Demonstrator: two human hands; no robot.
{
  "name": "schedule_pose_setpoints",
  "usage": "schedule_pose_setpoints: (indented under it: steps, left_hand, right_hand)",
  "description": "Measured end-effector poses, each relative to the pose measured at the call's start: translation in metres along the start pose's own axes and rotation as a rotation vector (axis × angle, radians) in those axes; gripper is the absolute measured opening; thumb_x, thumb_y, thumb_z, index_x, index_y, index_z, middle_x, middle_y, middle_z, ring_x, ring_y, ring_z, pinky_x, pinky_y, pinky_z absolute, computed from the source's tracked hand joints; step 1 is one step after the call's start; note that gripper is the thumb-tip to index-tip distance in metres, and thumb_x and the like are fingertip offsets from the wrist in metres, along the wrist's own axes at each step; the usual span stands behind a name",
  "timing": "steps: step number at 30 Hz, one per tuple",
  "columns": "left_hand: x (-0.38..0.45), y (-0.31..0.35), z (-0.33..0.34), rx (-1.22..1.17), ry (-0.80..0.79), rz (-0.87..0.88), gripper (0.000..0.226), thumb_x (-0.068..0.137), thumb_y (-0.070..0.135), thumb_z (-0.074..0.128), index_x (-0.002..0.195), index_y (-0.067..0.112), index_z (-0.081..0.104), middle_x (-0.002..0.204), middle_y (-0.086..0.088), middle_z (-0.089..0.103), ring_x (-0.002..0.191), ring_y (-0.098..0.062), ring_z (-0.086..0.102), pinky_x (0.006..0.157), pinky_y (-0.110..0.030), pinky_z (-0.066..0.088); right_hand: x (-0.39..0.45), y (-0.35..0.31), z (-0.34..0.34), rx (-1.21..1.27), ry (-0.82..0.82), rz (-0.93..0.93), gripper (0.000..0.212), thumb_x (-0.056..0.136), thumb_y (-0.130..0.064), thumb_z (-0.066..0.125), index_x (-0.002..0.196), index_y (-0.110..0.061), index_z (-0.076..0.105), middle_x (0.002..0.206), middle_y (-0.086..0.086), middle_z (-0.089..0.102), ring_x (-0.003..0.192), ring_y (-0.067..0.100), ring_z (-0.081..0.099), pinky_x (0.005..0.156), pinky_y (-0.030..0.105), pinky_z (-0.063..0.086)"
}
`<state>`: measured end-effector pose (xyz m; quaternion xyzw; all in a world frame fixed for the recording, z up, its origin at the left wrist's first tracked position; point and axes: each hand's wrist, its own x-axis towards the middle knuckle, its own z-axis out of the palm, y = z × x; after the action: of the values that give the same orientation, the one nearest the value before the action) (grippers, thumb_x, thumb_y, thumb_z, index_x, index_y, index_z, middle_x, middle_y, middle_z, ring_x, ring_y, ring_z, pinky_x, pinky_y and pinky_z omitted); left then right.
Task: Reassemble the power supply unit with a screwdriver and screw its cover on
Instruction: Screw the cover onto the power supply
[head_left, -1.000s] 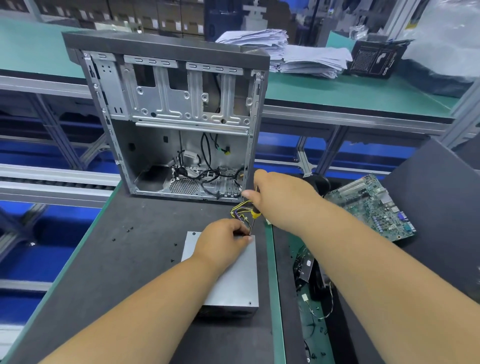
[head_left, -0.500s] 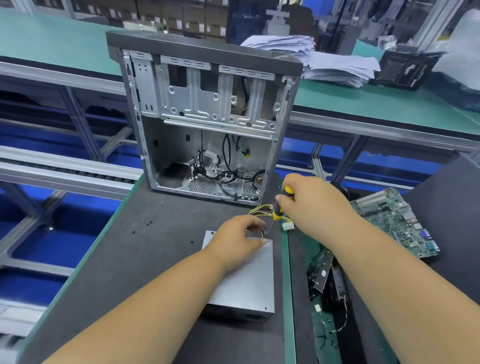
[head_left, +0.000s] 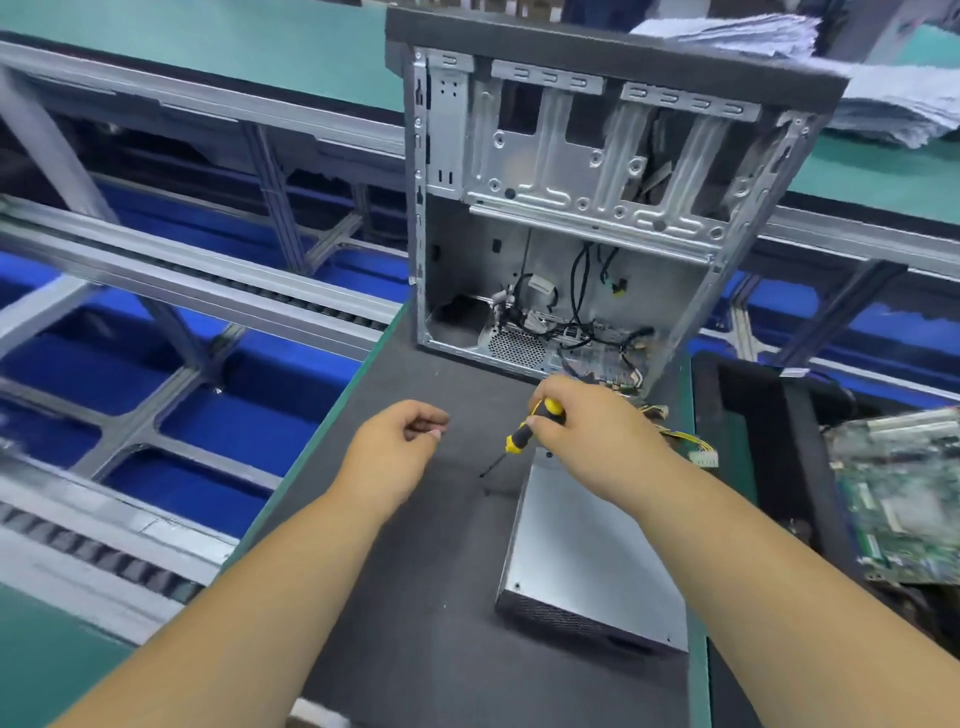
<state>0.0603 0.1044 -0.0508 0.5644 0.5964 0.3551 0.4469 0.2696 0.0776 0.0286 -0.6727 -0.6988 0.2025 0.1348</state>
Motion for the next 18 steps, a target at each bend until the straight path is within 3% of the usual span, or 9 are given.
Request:
schedule_pose_setpoints:
  steps: [3, 6, 10, 13, 18]
  left_hand:
    - [0.001, -0.006, -0.007, -0.017, -0.004, -0.026, 0.021, 0.091, 0.004, 0.059, 0.096, 0.021, 0.07, 0.097, 0.004, 0.072, 0.09, -0.005, 0.065, 0.078, -0.008, 0.045]
    - [0.001, -0.01, -0.011, -0.019, -0.026, -0.045, 0.02, 0.092, 0.004, 0.059, 0.098, 0.018, 0.07, 0.093, 0.008, 0.07, 0.076, 0.01, 0.061, 0.067, 0.0, 0.042]
    - [0.0, -0.015, -0.01, -0.016, -0.071, -0.078, 0.016, 0.092, 0.007, 0.061, 0.096, 0.02, 0.071, 0.091, 0.007, 0.069, 0.081, -0.005, 0.061, 0.067, -0.007, 0.045]
    - [-0.001, -0.016, -0.008, -0.012, -0.104, -0.099, 0.015, 0.092, 0.012, 0.062, 0.097, 0.023, 0.071, 0.091, 0.008, 0.069, 0.08, -0.005, 0.06, 0.063, -0.005, 0.043]
    - [-0.002, -0.003, 0.004, -0.139, -0.135, -0.167, 0.02, 0.1, 0.014, 0.048, 0.105, 0.02, 0.067, 0.093, 0.002, 0.07, 0.085, -0.011, 0.064, 0.073, -0.022, 0.047]
  right_hand:
    - [0.004, -0.007, 0.008, -0.06, -0.048, -0.001, 0.006, 0.092, -0.032, 0.054, 0.095, -0.028, 0.057, 0.088, -0.004, 0.064, 0.082, 0.023, 0.058, 0.073, 0.038, 0.05]
    - [0.006, -0.009, 0.011, -0.112, -0.046, 0.011, 0.006, 0.092, -0.031, 0.053, 0.095, -0.027, 0.057, 0.091, -0.004, 0.064, 0.084, 0.023, 0.058, 0.072, 0.036, 0.05]
    - [0.005, -0.009, 0.014, -0.138, -0.055, 0.018, 0.008, 0.092, -0.031, 0.052, 0.097, -0.025, 0.056, 0.093, -0.003, 0.064, 0.085, 0.023, 0.057, 0.07, 0.035, 0.047]
    - [0.001, -0.008, 0.011, -0.103, -0.009, 0.019, 0.006, 0.092, -0.031, 0.053, 0.095, -0.027, 0.057, 0.085, -0.006, 0.062, 0.08, 0.021, 0.056, 0.064, 0.033, 0.043]
    - [-0.013, -0.003, -0.018, 0.222, 0.217, 0.045, 0.007, 0.09, -0.026, 0.054, 0.087, -0.03, 0.058, 0.064, -0.015, 0.059, 0.056, 0.008, 0.048, 0.054, 0.031, 0.04]
